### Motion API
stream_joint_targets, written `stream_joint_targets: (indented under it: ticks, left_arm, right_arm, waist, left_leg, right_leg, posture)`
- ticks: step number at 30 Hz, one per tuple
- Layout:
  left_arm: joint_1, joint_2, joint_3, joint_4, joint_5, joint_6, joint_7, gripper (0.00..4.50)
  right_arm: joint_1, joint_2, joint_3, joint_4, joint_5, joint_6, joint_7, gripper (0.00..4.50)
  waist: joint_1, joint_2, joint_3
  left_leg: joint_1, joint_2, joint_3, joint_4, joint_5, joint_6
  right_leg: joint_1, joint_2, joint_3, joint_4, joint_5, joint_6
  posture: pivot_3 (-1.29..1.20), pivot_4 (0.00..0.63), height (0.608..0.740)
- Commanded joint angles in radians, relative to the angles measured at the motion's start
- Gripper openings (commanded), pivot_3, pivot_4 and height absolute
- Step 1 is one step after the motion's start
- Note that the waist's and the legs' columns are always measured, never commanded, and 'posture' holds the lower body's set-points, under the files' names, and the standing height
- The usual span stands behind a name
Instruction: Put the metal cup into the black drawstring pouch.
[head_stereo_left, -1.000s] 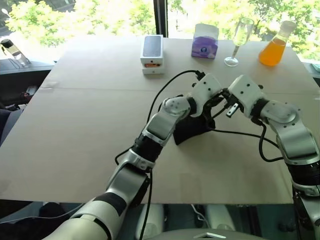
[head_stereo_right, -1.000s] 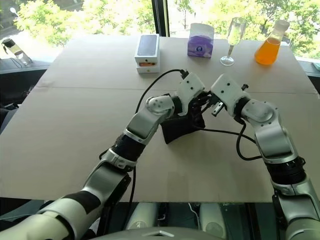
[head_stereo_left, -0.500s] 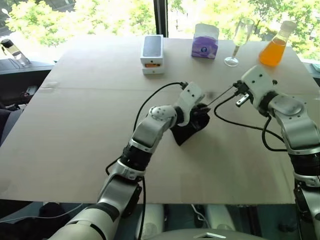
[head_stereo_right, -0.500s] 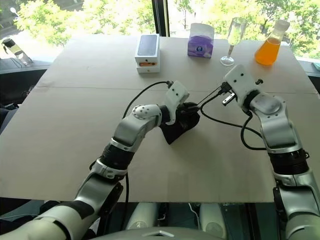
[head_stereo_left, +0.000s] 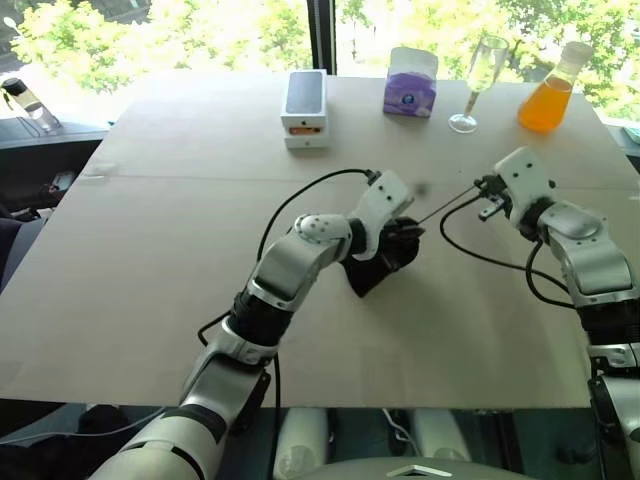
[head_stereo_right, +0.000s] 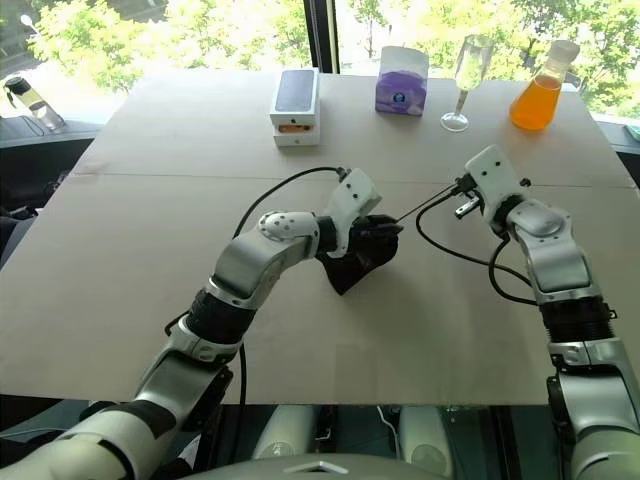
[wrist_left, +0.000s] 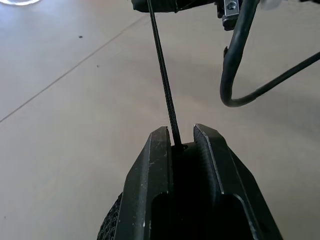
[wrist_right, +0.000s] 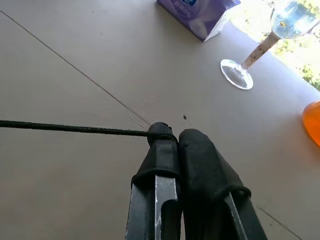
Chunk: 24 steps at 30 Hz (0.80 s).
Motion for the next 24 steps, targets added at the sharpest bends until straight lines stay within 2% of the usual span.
stream_joint_targets:
  ticks: [1, 5, 13, 14, 16, 19, 21, 22, 24]
  left_arm:
    - [0.059, 0.099, -0.013, 0.011, 0.014, 0.080, -0.040, 0.14]
    - [0.058, 0.111, -0.033, 0.034, 0.021, 0.061, -0.036, 0.14]
    - [0.008, 0.026, -0.030, 0.124, 0.007, -0.067, -0.037, 0.14]
    - [0.006, 0.017, -0.026, 0.133, 0.000, -0.076, -0.044, 1.17]
    - [0.009, -0.009, 0.001, 0.134, -0.032, -0.070, -0.062, 2.00]
    - [0.012, -0.001, 0.025, 0.109, -0.056, -0.045, -0.094, 3.35]
    - [0.011, 0.010, 0.069, 0.074, -0.099, -0.017, -0.117, 3.88]
    - [0.008, 0.016, 0.104, 0.054, -0.138, 0.002, -0.138, 4.39]
    - [-0.005, 0.037, 0.186, 0.023, -0.223, 0.052, -0.173, 4.50]
  right_arm:
    - [0.014, -0.129, -0.179, 0.108, -0.071, 0.007, -0.156, 0.00]
    - [0.050, -0.149, -0.162, 0.102, -0.087, -0.006, -0.147, 0.00]
    - [0.186, -0.099, -0.043, -0.153, 0.022, 0.018, 0.075, 0.00]
    - [0.198, -0.093, -0.037, -0.174, 0.036, 0.023, 0.093, 0.00]
    - [0.218, -0.072, -0.038, -0.218, 0.090, 0.051, 0.140, 0.00]
    - [0.263, -0.085, -0.031, -0.253, 0.096, 0.046, 0.179, 1.06]
    - [0.292, -0.102, -0.054, -0.266, 0.084, 0.029, 0.176, 1.63]
    - [0.305, -0.108, -0.077, -0.279, 0.091, 0.028, 0.175, 2.11]
    - [0.350, -0.131, -0.121, -0.327, 0.121, 0.040, 0.200, 2.82]
  waist:
    - [0.000, 0.000, 0.000]
    - [-0.002, 0.000, 0.000]
    - [0.001, 0.001, -0.001]
    - [0.001, 0.001, -0.001]
    - [0.000, 0.002, -0.002]
    - [-0.001, 0.003, -0.003]
    - [-0.001, 0.003, -0.003]
    - [-0.001, 0.003, -0.003]
    - [0.000, 0.003, -0.003]
  left_leg:
    - [0.000, 0.000, 0.000, 0.000, 0.000, 0.000]
    - [0.001, 0.000, 0.000, 0.000, 0.000, 0.000]
    - [0.001, 0.000, 0.000, 0.000, 0.000, 0.000]
    - [0.001, 0.000, 0.000, 0.000, 0.000, 0.000]
    - [0.002, 0.000, 0.001, 0.000, 0.000, 0.000]
    - [0.002, 0.000, 0.001, 0.001, 0.000, 0.000]
    - [0.002, 0.000, 0.000, 0.001, 0.000, 0.000]
    - [0.002, 0.000, 0.000, 0.001, 0.000, 0.000]
    - [0.001, 0.000, 0.000, 0.001, 0.000, 0.000]
  right_leg:
    - [0.000, 0.000, 0.000, 0.000, 0.000, 0.000]
    - [0.000, 0.000, 0.000, 0.000, 0.000, 0.000]
    - [0.000, 0.000, 0.000, 0.000, 0.000, 0.000]
    - [0.001, 0.000, 0.000, 0.000, 0.000, 0.000]
    - [0.001, 0.000, 0.000, 0.000, 0.000, 0.000]
    - [0.001, 0.000, 0.001, 0.001, 0.000, 0.000]
    - [0.001, 0.001, 0.001, 0.002, 0.000, 0.000]
    - [0.001, 0.001, 0.001, 0.002, 0.000, 0.000]
    - [0.000, 0.000, 0.001, 0.002, 0.000, 0.000]
  posture:
    - [0.00, 0.150, 0.737]
    - [0.00, 0.150, 0.737]
    - [0.00, 0.150, 0.737]
    - [0.00, 0.150, 0.737]
    - [0.00, 0.150, 0.737]
    - [0.00, 0.150, 0.737]
    - [0.00, 0.150, 0.737]
    - [0.00, 0.150, 0.737]
    - [0.00, 0.150, 0.737]
